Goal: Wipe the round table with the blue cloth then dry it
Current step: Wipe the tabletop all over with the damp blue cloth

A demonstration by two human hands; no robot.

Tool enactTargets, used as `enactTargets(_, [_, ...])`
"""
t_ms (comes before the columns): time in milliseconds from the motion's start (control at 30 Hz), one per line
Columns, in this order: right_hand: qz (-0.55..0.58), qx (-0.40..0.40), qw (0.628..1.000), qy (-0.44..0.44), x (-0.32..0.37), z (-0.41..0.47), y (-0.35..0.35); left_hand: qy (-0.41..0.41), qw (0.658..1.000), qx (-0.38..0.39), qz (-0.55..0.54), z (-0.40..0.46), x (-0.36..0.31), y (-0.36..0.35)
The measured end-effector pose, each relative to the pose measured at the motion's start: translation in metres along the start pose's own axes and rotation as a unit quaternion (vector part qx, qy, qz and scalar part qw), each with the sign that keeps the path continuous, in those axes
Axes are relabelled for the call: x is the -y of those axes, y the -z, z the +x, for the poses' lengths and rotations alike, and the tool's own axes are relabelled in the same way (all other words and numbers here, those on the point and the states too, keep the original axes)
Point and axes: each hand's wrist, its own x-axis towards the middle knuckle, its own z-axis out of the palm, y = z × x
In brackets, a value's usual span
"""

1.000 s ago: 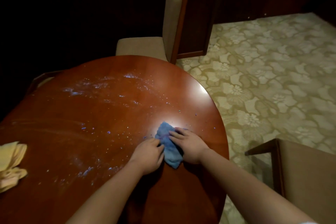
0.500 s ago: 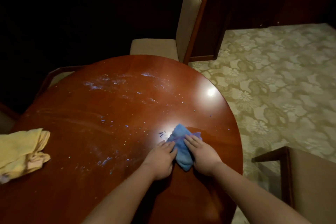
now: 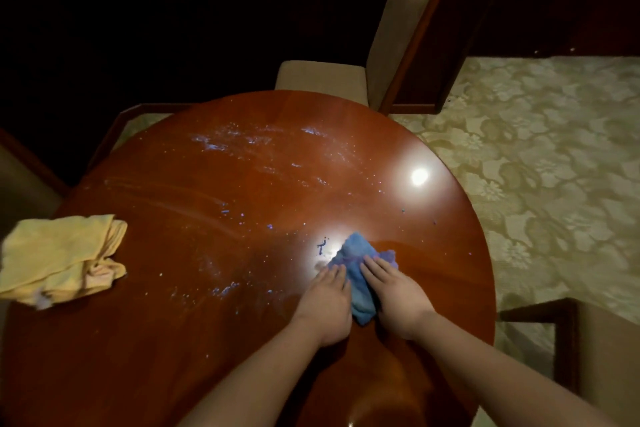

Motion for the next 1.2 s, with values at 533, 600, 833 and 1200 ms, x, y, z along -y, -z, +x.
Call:
enactTargets(533, [-0.036, 0.003, 0.999, 0.02, 0.03, 0.008, 0.005, 0.029, 1.0, -0.001, 0.011, -0.02, 0.01, 0.001])
enactTargets(600, [-0.055, 0.011, 0.998, 0.012, 0.035, 0.022, 0.01, 0.056, 0.998, 0.009, 0.001, -0.015, 0.015, 0.005])
enactTargets(833, [-0.056, 0.034, 0.997, 0.032, 0.044, -0.027, -0.001, 0.011, 0.999, 0.029, 0.028, -0.04, 0.002, -0.01])
enactTargets(1200, [-0.071, 0.062, 0.995, 0.039, 0.057, -0.011, -0.001, 0.004, 1.0, 0.019, -0.006, -0.05, 0.031, -0.006])
